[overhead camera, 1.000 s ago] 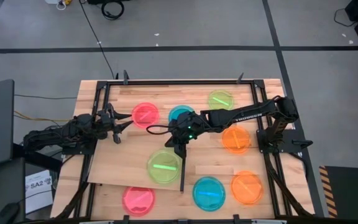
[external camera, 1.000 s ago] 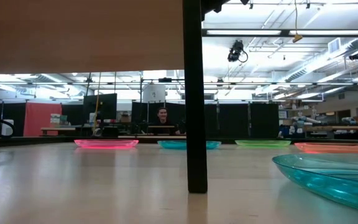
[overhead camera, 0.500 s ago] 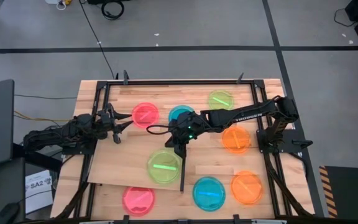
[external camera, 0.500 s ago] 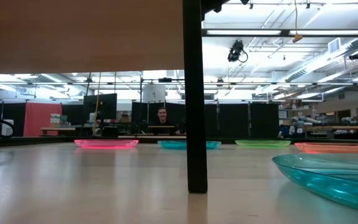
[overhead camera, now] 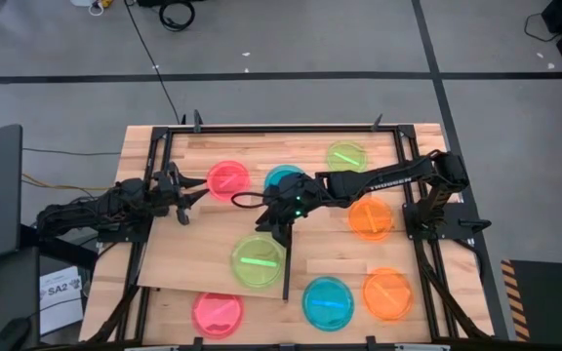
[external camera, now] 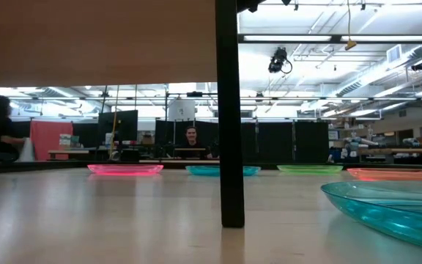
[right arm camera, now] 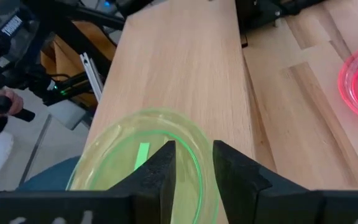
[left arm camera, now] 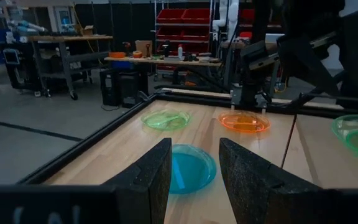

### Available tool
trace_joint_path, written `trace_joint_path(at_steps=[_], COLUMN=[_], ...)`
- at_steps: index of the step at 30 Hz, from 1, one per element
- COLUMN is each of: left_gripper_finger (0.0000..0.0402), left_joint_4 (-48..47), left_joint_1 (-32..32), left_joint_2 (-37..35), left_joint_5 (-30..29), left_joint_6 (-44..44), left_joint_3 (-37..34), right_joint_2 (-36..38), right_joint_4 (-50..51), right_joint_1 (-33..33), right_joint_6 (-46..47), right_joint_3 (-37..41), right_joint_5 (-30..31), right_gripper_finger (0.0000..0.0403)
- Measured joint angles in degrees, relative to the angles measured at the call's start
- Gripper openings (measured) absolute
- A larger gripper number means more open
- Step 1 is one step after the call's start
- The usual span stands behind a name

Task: Place and stack plates onto a shelf
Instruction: Put the top red plate on the shelf

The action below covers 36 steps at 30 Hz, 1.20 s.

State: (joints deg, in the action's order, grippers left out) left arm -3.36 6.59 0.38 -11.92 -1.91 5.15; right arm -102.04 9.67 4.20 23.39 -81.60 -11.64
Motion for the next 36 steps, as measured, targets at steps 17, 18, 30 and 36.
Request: trace_joint_path(at_steps=[17, 18, 30, 36], left_gripper_finger=[0.0142, 0.0142, 0.0142, 0.0137], left_joint_4=[-1.35, -1.28, 2.45, 10.05], left_joint_1=[-0.02, -0.02, -0.01, 0.7], left_joint_2=[-0.01, 0.0, 0.27, 5.87], left_joint_5=[-0.09, -0.55, -11.38, -13.46], left_joint_6=[-3.49, -4.02, -6.3, -7.78], left_joint_3=[0.0, 0.0, 0.0, 0.39], right_joint_2=[1.17, 1.76, 15.19, 18.25], right_joint_4=[-1.04, -0.89, 14.44, 17.5], right_joint_1=[-0.67, -0.67, 0.39, 0.29], right_joint_6=[-0.82, -1.31, -14.02, -17.68], right_joint_3=[0.0, 0.0, 0.0, 0.0], right_joint_5=[-8.15, -8.19, 4.39, 8.94], right_gripper_finger=[0.0112, 0.0112, 0.0112, 0.0112])
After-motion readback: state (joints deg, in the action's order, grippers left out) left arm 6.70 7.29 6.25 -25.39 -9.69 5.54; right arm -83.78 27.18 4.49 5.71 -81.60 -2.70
